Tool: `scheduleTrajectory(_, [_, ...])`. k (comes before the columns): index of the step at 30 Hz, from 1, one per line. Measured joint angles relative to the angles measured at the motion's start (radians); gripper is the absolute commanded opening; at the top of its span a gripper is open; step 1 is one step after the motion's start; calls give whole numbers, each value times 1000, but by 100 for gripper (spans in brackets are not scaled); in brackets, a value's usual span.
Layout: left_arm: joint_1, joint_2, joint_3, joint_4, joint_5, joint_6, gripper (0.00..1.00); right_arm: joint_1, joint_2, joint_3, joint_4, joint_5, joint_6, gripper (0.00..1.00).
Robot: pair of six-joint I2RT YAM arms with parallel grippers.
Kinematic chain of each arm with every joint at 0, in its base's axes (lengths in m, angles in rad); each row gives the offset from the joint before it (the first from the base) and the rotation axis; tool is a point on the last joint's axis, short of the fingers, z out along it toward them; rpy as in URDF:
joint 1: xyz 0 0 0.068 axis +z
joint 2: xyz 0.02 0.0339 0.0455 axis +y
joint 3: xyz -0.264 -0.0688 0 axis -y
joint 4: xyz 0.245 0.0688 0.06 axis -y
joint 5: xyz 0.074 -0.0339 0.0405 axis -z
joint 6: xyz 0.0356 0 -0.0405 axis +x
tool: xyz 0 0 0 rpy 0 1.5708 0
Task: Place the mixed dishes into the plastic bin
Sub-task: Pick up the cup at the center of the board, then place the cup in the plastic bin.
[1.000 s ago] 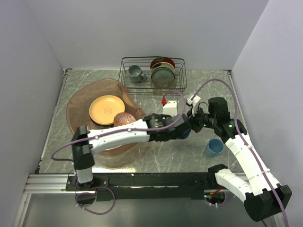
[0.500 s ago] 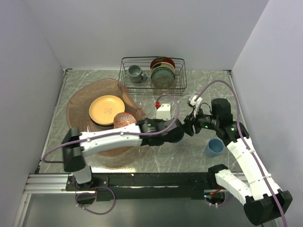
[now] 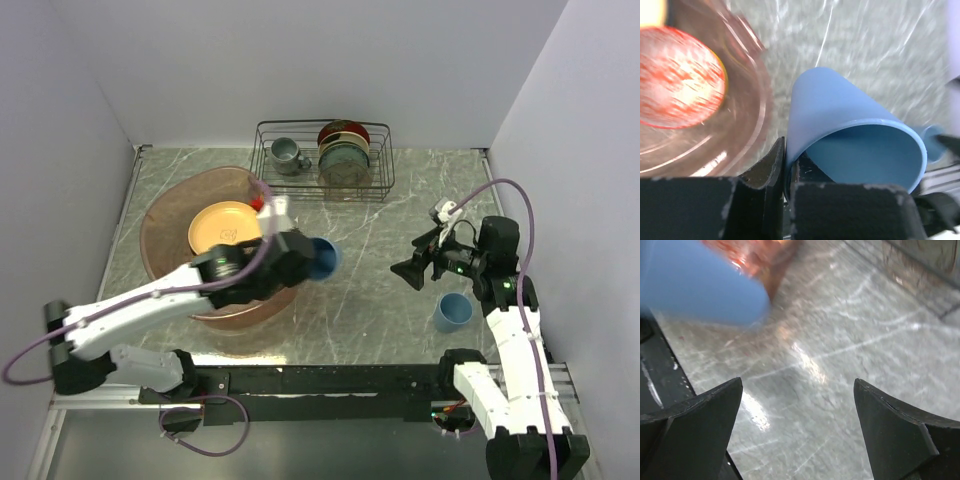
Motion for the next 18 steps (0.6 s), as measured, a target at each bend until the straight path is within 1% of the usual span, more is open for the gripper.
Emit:
scheduleTrajectory(4, [56, -154, -29, -3, -16, 18, 1, -25, -2, -46, -9, -18, -24, 100])
scheduleTrajectory(8, [88, -214, -47, -7, -23, 24, 1, -29, -9, -51, -2, -35, -34, 100])
scheduleTrajectory(13, [144, -295, -106, -30, -45, 23, 1, -37, -9, -90, 27, -37, -37, 100])
scheduleTrajectory(18, [215, -415, -128, -100, -124, -5, 1, -43, 11, -107, 29, -33, -37, 100])
